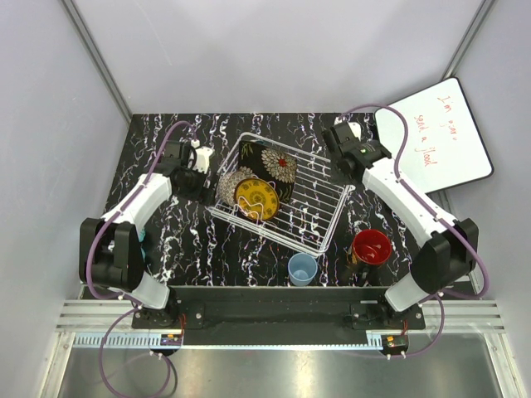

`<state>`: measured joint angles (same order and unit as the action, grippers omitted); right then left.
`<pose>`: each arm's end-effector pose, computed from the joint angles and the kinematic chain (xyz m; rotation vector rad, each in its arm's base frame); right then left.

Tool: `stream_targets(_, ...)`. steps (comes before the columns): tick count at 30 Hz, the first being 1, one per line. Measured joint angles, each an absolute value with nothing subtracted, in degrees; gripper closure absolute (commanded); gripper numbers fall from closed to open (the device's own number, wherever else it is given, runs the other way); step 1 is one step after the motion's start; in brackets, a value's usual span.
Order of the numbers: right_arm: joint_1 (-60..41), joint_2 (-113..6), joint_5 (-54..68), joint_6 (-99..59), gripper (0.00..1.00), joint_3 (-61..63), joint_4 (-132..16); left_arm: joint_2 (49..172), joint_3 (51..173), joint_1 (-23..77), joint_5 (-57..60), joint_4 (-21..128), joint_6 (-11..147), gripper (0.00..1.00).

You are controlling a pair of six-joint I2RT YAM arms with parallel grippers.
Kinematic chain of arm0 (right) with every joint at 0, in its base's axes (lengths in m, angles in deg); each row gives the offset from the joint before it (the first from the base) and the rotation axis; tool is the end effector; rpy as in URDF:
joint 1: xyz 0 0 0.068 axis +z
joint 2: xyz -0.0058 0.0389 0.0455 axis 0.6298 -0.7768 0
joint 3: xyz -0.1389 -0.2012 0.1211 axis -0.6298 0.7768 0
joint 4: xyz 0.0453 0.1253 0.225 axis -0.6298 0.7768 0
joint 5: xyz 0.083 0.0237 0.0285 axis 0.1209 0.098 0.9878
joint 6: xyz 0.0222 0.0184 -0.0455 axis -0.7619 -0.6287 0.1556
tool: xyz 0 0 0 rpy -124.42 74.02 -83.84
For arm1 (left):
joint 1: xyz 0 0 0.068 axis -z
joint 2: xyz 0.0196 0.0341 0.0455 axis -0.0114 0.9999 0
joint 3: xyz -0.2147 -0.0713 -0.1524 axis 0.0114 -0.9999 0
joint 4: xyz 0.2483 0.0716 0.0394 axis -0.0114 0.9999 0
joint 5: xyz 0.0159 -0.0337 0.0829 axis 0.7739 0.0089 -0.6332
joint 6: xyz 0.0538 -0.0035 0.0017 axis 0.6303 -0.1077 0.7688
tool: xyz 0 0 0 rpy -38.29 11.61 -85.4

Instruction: Load the mixed dishes into the dish rack

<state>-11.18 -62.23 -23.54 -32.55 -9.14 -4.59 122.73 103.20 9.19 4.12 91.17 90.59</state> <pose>0.2927 0.1389 0.3315 -0.0401 2.4662 -0.1734 0.3063 -0.0528 0.2367 0.5052 2.5569 -0.2297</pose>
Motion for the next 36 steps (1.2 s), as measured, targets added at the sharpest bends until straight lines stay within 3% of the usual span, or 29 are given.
stream_targets(2, -11.40, -62.21, -23.54, -33.79, 0.61, -7.52, -4.55, 122.73, 103.20, 9.10, 4.12, 91.15, 90.59, 0.10)
stream_targets(4, -11.64, -62.25, -23.45, -34.78, 0.49, -6.12, -4.46, 122.73, 103.20, 9.06, 4.12, 91.13, 90.59, 0.10)
stream_targets(18, -13.91, -64.09, -19.01, -40.52, 0.43, -0.92, -4.44, 121.98, 102.46, 8.93, 4.12, 90.28, 90.61, 0.11)
stream_targets(22, -13.91, -66.62, -18.31, -40.76, 0.57, -0.15, -4.85, 122.01, 102.46, 8.93, 4.12, 90.28, 90.63, 0.11)
stream_targets(23, -13.91, -67.17, -18.23, -40.72, 0.64, -0.02, -4.96, 122.01, 102.46, 8.93, 4.12, 90.28, 90.63, 0.11)
stream_targets(28, -14.81, -69.72, -18.88, -39.93, 0.75, -0.66, -4.68, 121.98, 102.37, 8.86, 4.12, 90.25, 90.66, 0.11)
stream_targets(36, -16.25, -80.39, -19.06, -37.14, 0.78, -12.96, -3.13, 121.50, 101.08, 8.80, 4.10, 89.53, 90.76, 0.12)
